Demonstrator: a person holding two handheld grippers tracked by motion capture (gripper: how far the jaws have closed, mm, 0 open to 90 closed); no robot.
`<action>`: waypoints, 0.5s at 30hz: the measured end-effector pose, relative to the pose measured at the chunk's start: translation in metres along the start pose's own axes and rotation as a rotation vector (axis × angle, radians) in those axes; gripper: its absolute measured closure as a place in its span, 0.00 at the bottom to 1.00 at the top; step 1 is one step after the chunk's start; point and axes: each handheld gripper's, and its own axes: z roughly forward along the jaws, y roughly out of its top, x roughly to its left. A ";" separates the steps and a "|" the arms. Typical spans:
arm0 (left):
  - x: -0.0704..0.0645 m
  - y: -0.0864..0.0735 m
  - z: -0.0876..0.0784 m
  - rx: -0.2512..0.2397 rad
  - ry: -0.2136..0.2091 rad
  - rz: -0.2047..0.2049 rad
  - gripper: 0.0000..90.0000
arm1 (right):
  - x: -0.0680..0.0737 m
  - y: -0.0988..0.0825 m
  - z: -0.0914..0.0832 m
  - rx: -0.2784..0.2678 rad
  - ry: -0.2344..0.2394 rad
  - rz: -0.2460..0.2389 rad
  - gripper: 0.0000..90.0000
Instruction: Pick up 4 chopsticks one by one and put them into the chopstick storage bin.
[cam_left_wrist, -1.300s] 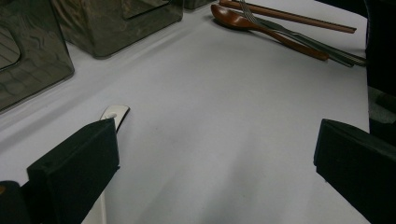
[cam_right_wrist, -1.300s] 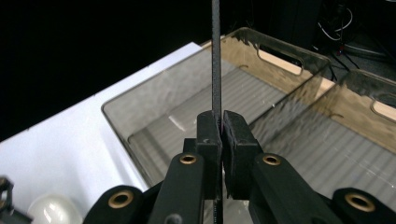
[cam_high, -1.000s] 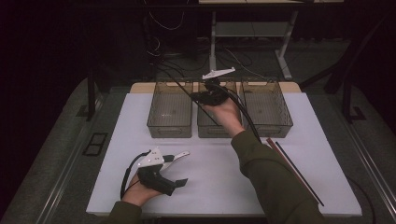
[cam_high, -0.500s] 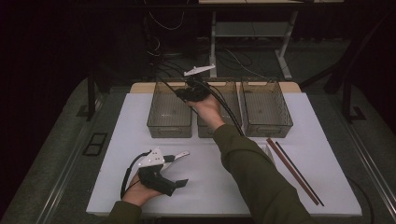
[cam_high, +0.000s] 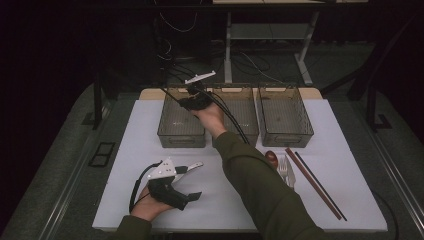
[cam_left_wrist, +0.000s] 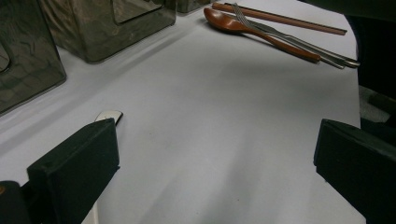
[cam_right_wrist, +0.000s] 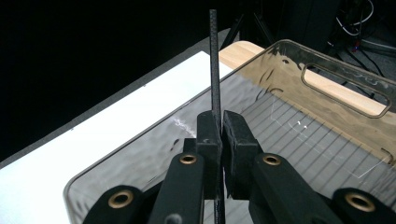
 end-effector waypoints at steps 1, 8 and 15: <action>0.000 0.000 0.000 -0.001 0.000 0.000 0.00 | 0.000 0.000 0.002 0.003 0.001 0.005 0.95; 0.000 0.000 -0.001 -0.003 -0.003 0.002 0.00 | 0.006 -0.001 0.017 0.018 -0.002 0.006 0.95; 0.000 0.000 0.000 -0.003 -0.006 0.001 0.00 | 0.006 -0.004 0.026 0.032 -0.013 0.012 0.95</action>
